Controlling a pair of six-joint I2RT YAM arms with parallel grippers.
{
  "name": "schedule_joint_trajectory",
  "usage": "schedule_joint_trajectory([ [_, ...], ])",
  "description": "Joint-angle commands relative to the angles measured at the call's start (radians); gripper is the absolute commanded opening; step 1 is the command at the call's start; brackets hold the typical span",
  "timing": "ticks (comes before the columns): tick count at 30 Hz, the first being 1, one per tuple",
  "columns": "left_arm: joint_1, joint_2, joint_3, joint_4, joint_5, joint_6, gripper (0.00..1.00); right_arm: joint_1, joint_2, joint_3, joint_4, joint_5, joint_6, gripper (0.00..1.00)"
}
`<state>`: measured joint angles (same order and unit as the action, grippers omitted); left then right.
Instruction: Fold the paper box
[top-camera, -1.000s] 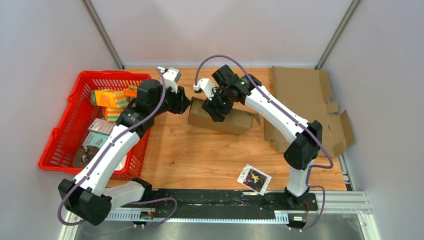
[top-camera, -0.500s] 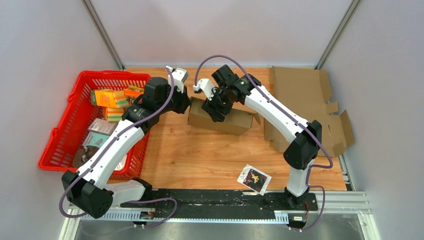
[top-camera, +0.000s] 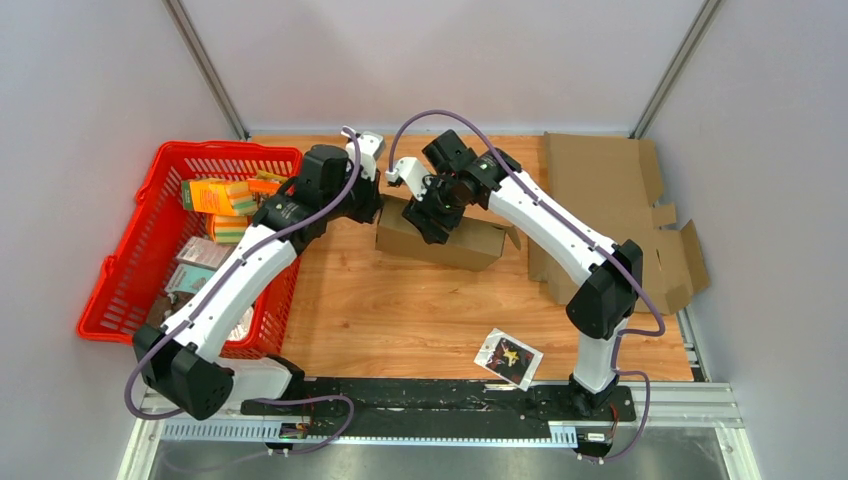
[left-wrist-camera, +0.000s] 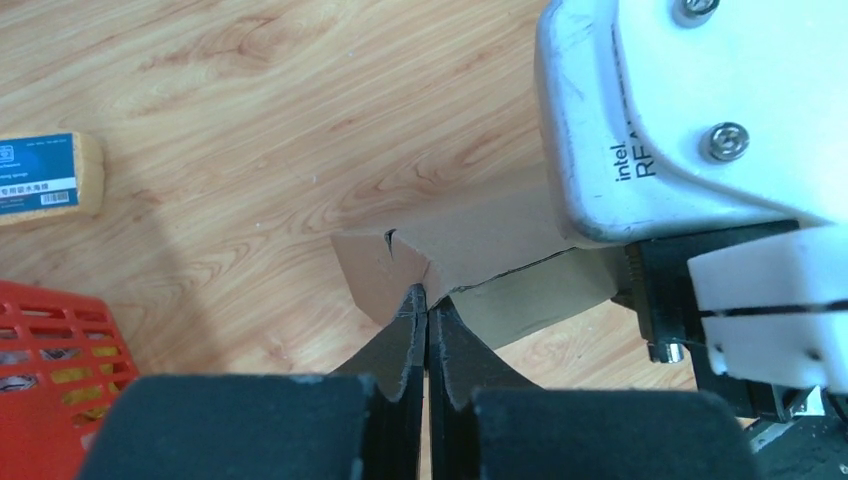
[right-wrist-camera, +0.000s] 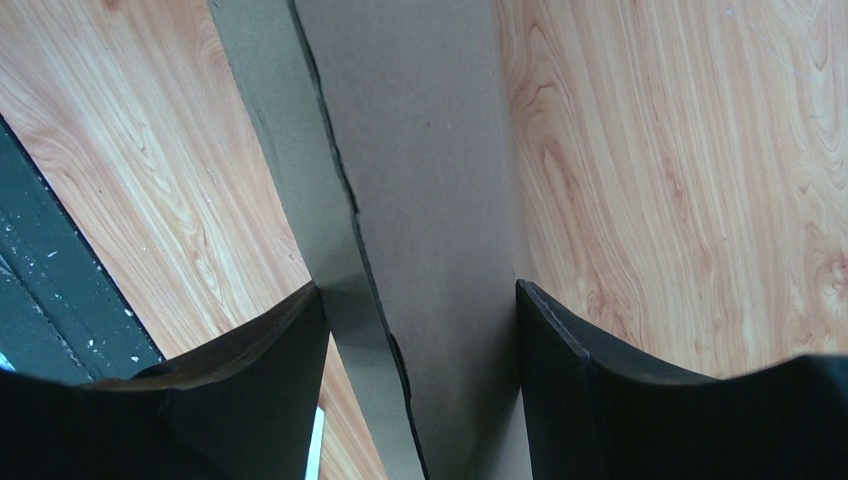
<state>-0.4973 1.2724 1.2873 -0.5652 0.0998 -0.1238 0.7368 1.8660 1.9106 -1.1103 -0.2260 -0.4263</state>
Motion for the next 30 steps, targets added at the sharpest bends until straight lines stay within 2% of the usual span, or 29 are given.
schedule_joint_trajectory([
  [1,-0.003,0.018,0.076,-0.041,-0.005,-0.074,0.00,0.006,0.041,-0.012,-0.048,-0.029,0.083,0.32],
  [9,-0.003,0.080,0.168,-0.140,0.049,-0.226,0.00,0.016,0.036,-0.025,-0.017,-0.004,0.092,0.34],
  [13,-0.003,0.082,0.167,-0.157,0.051,-0.252,0.00,0.016,0.038,-0.016,-0.016,-0.003,0.084,0.35],
  [16,-0.003,0.074,0.161,-0.168,0.051,-0.240,0.00,0.016,0.041,-0.005,-0.020,-0.003,0.080,0.36],
  [22,-0.003,0.033,0.051,-0.127,-0.017,-0.169,0.00,0.016,0.036,-0.005,0.000,-0.032,0.087,0.41],
  [26,-0.003,0.018,-0.019,-0.094,-0.072,-0.145,0.00,-0.008,0.019,-0.012,0.032,-0.048,0.182,0.50],
  [30,-0.003,0.027,-0.023,-0.101,-0.083,-0.149,0.00,-0.062,-0.053,-0.070,0.096,-0.076,0.328,0.72],
])
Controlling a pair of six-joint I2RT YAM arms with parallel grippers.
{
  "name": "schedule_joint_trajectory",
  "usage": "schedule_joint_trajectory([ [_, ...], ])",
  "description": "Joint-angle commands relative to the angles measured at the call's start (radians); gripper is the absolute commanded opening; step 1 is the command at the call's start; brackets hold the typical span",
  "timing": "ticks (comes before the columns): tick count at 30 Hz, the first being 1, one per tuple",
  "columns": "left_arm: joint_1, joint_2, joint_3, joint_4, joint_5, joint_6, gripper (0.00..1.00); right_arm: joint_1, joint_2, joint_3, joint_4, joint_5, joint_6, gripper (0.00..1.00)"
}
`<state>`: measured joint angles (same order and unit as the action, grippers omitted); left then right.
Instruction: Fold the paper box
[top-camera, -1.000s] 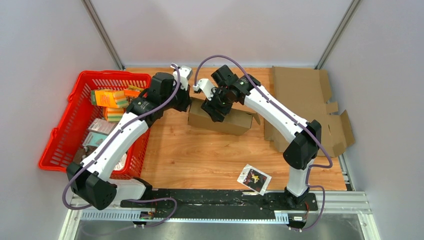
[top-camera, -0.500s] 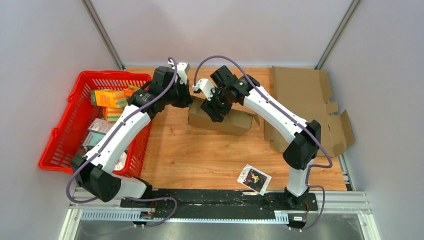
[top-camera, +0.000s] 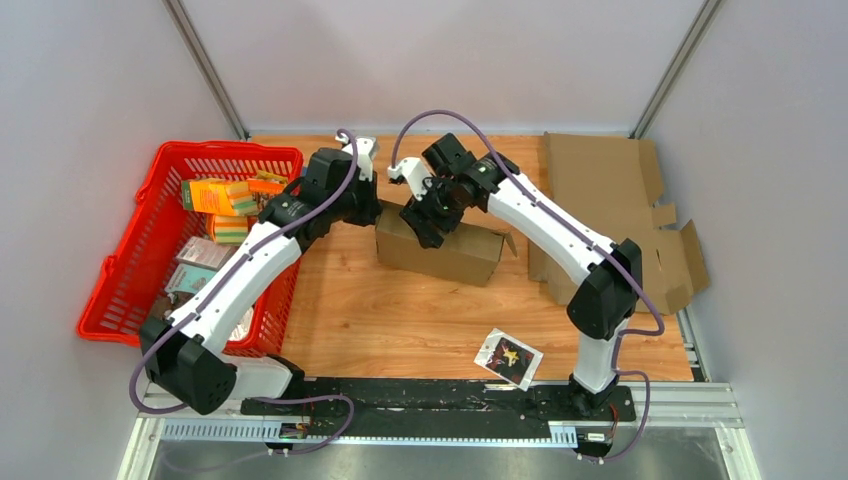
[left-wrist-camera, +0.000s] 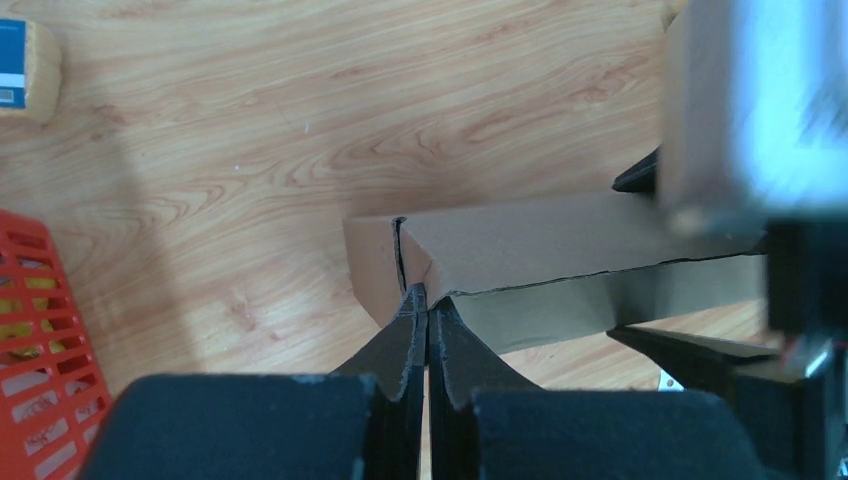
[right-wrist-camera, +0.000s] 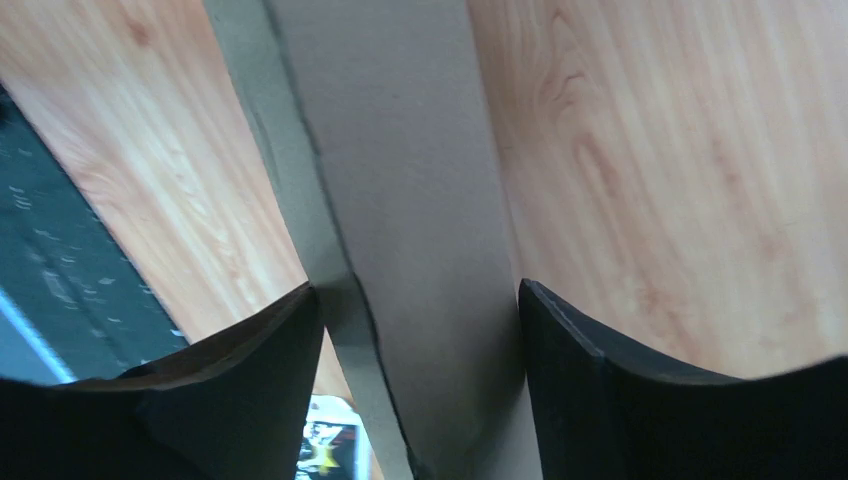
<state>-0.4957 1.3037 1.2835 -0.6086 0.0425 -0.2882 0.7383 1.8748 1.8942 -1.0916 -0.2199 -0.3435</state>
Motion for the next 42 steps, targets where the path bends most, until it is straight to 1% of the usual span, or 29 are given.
schedule_joint_trajectory([
  [1,-0.004,-0.003,-0.021,-0.059,-0.032,0.014,0.00,-0.073,-0.103,-0.070,0.085,-0.061,0.279,0.76],
  [2,-0.004,-0.003,-0.021,-0.062,-0.033,0.012,0.00,-0.085,-0.126,-0.105,0.090,-0.050,0.337,0.80],
  [3,-0.004,-0.004,-0.021,-0.060,-0.036,0.011,0.00,-0.114,-0.150,-0.127,0.088,-0.052,0.378,0.81],
  [4,-0.004,-0.006,-0.024,-0.062,-0.039,0.011,0.00,-0.131,-0.213,-0.148,0.088,-0.039,0.412,0.83],
  [5,-0.004,-0.006,-0.026,-0.060,-0.038,0.009,0.00,-0.149,-0.245,-0.197,0.081,-0.027,0.478,0.89],
  [7,-0.004,-0.006,-0.023,-0.065,-0.039,0.009,0.00,-0.177,-0.334,-0.256,0.078,-0.018,0.497,0.91],
  [8,-0.004,-0.006,-0.023,-0.068,-0.038,0.011,0.00,-0.180,-0.426,-0.294,0.091,-0.007,0.505,0.94],
  [9,-0.004,-0.011,-0.024,-0.066,-0.035,0.011,0.00,-0.181,-0.466,-0.361,0.096,0.020,0.515,0.95],
  [11,-0.004,-0.015,-0.029,-0.060,-0.023,0.008,0.00,-0.183,-0.569,-0.434,0.108,0.069,0.526,0.96],
  [12,-0.004,-0.018,-0.032,-0.059,-0.017,0.006,0.00,-0.191,-0.592,-0.479,0.099,0.133,0.540,0.94],
  [13,-0.004,-0.023,-0.035,-0.060,-0.009,0.004,0.00,-0.192,-0.615,-0.494,0.088,0.161,0.546,0.93],
  [16,-0.004,-0.037,-0.045,-0.059,-0.004,0.001,0.00,-0.201,-0.684,-0.567,0.099,0.212,0.543,0.83],
  [17,-0.004,-0.038,-0.047,-0.057,-0.004,0.001,0.00,-0.201,-0.695,-0.581,0.111,0.212,0.543,0.74],
  [18,-0.003,-0.038,-0.047,-0.059,-0.006,0.001,0.00,-0.200,-0.709,-0.592,0.117,0.209,0.543,0.67],
  [19,-0.004,-0.037,-0.041,-0.069,-0.006,0.003,0.00,-0.201,-0.713,-0.609,0.128,0.196,0.543,0.62],
  [20,-0.004,-0.035,-0.039,-0.074,-0.006,0.003,0.00,-0.201,-0.718,-0.622,0.163,0.180,0.543,0.55],
  [23,-0.004,-0.031,-0.033,-0.082,-0.007,0.004,0.00,-0.201,-0.709,-0.630,0.176,0.148,0.546,0.46],
  [25,-0.004,-0.029,-0.024,-0.092,-0.012,0.004,0.00,-0.203,-0.700,-0.630,0.167,0.184,0.546,0.43],
  [28,-0.004,-0.030,-0.019,-0.102,-0.012,0.006,0.00,-0.201,-0.689,-0.627,0.156,0.211,0.544,0.32],
  [29,-0.004,-0.032,-0.018,-0.102,-0.012,0.004,0.00,-0.201,-0.687,-0.623,0.159,0.203,0.560,0.26],
  [31,-0.004,-0.029,-0.016,-0.099,-0.006,0.000,0.00,-0.201,-0.683,-0.615,0.167,0.151,0.589,0.20],
  [33,-0.004,-0.024,-0.013,-0.100,0.002,-0.006,0.00,-0.201,-0.681,-0.607,0.182,0.123,0.649,0.17],
  [37,-0.004,-0.020,-0.012,-0.100,0.014,-0.014,0.00,-0.201,-0.680,-0.590,0.199,0.136,0.783,0.00],
  [39,-0.004,-0.020,-0.010,-0.103,0.019,-0.016,0.00,-0.201,-0.684,-0.599,0.223,0.148,0.875,0.00],
  [42,-0.004,-0.027,-0.013,-0.105,0.016,-0.016,0.00,-0.201,-0.674,-0.616,0.257,0.142,0.923,0.00],
])
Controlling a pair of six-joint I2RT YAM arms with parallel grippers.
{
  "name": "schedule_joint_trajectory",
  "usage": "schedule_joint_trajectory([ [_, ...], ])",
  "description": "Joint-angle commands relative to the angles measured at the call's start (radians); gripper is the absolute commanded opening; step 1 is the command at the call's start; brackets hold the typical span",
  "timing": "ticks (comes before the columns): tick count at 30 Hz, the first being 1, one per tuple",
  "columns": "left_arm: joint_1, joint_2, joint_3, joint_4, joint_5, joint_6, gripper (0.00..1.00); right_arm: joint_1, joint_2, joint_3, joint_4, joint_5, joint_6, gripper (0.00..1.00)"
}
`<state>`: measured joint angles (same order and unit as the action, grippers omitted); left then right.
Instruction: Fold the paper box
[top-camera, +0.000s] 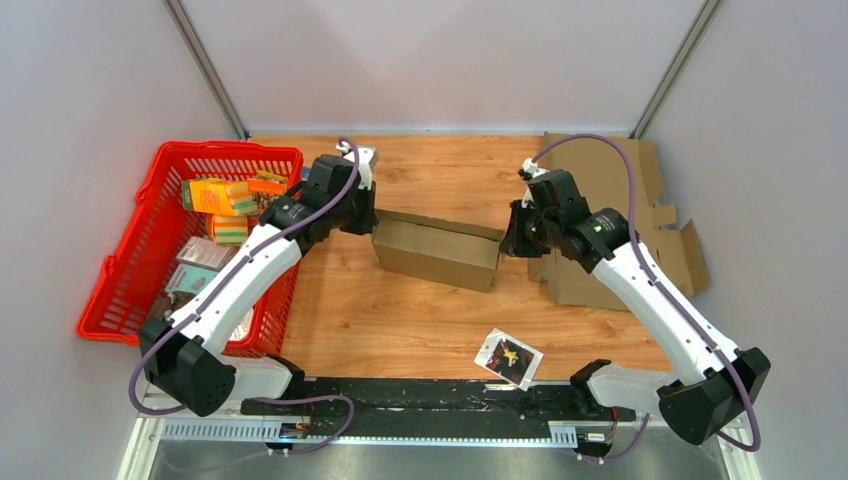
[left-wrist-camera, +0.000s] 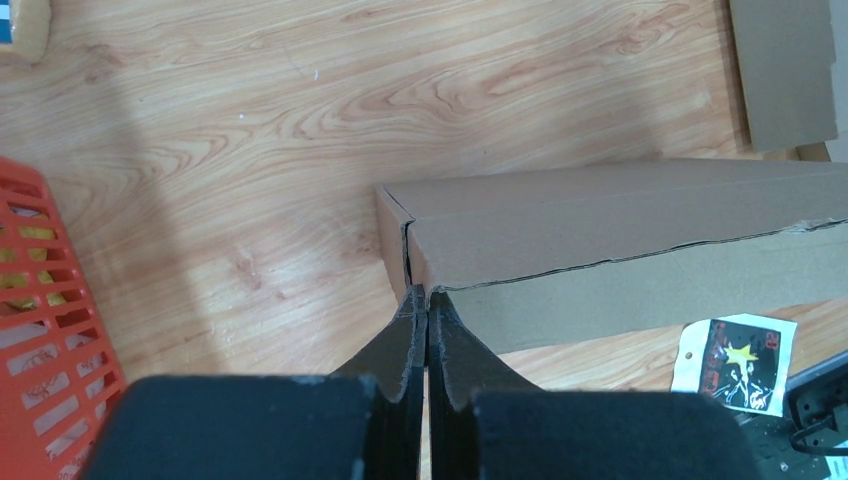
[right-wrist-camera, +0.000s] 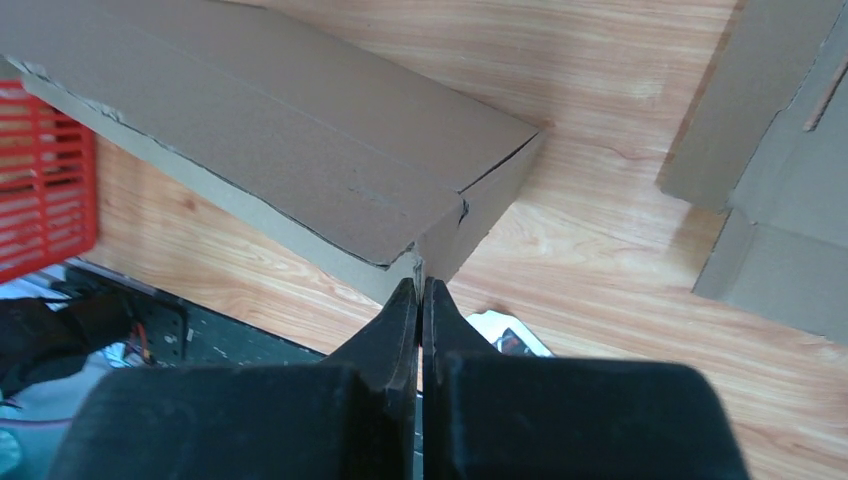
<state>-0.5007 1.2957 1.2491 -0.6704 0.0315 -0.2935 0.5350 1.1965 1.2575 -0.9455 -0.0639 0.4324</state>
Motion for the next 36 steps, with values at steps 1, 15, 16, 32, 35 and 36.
schedule_joint_trajectory([
  [1,0.001,-0.019,0.019,-0.043,0.025,-0.010,0.00,0.002,0.011,0.013,0.111,-0.010,0.175,0.00],
  [15,0.001,-0.027,-0.002,-0.038,0.033,-0.021,0.00,0.020,-0.034,-0.110,0.198,0.119,0.132,0.00],
  [16,0.001,-0.030,-0.002,-0.038,0.033,-0.019,0.00,0.022,-0.031,-0.107,0.183,0.121,0.106,0.00],
  [32,0.001,-0.096,-0.103,0.006,-0.004,-0.045,0.00,0.068,-0.064,-0.167,0.238,0.078,0.051,0.36],
  [35,0.001,-0.133,-0.158,0.047,-0.021,-0.070,0.00,0.031,-0.127,-0.144,0.206,0.045,0.090,0.56],
  [36,0.001,-0.142,-0.169,0.057,-0.025,-0.081,0.00,0.016,-0.158,-0.141,0.199,0.050,0.118,0.75],
])
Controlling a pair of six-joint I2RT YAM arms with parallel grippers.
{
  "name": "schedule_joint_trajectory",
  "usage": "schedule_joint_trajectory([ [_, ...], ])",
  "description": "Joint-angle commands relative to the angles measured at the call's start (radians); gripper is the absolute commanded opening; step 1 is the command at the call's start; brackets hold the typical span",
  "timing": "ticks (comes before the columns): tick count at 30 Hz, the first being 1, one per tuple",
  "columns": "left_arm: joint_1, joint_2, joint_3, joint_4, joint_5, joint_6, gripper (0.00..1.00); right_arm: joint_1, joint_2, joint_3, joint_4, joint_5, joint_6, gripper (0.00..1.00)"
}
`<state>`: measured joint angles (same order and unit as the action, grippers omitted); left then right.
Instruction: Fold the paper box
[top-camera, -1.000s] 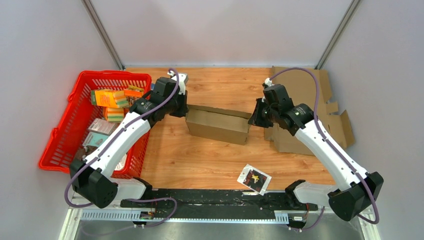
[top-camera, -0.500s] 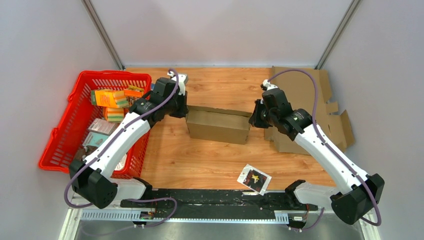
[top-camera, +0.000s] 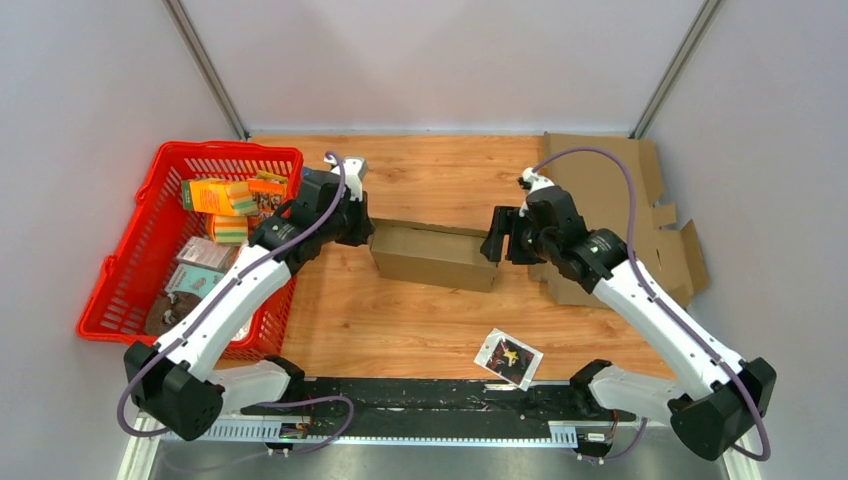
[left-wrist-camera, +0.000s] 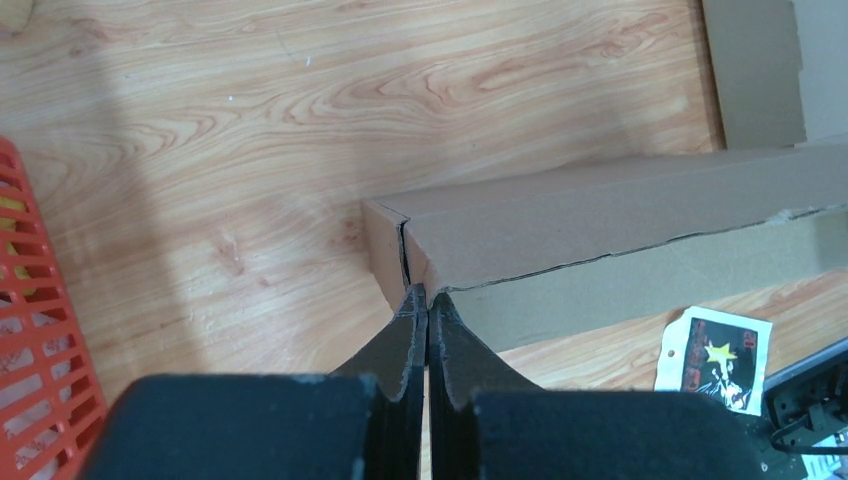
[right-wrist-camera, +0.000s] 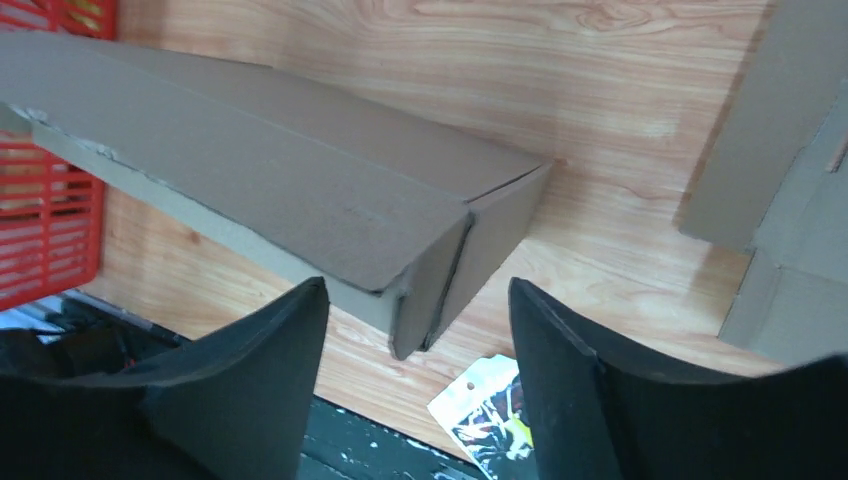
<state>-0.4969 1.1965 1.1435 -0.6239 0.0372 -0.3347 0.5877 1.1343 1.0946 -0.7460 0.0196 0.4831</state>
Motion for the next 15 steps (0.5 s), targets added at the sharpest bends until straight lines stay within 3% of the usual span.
schedule_joint_trajectory([
  [1,-0.003,-0.058,-0.074,0.027,-0.034,-0.044,0.00,-0.092,-0.105,0.025,-0.022,-0.047,0.102,0.83],
  [4,-0.003,-0.080,-0.100,0.044,-0.058,-0.059,0.00,-0.190,-0.133,-0.013,0.025,-0.202,0.294,1.00],
  [5,-0.003,-0.084,-0.106,0.046,-0.069,-0.063,0.00,-0.198,-0.133,-0.025,0.049,-0.257,0.384,1.00],
  [11,-0.005,-0.097,-0.117,0.041,-0.114,-0.107,0.00,-0.200,-0.070,-0.002,0.172,-0.280,0.514,0.98],
  [15,-0.011,-0.107,-0.125,0.039,-0.154,-0.128,0.00,-0.200,-0.019,-0.021,0.230,-0.253,0.581,0.90],
])
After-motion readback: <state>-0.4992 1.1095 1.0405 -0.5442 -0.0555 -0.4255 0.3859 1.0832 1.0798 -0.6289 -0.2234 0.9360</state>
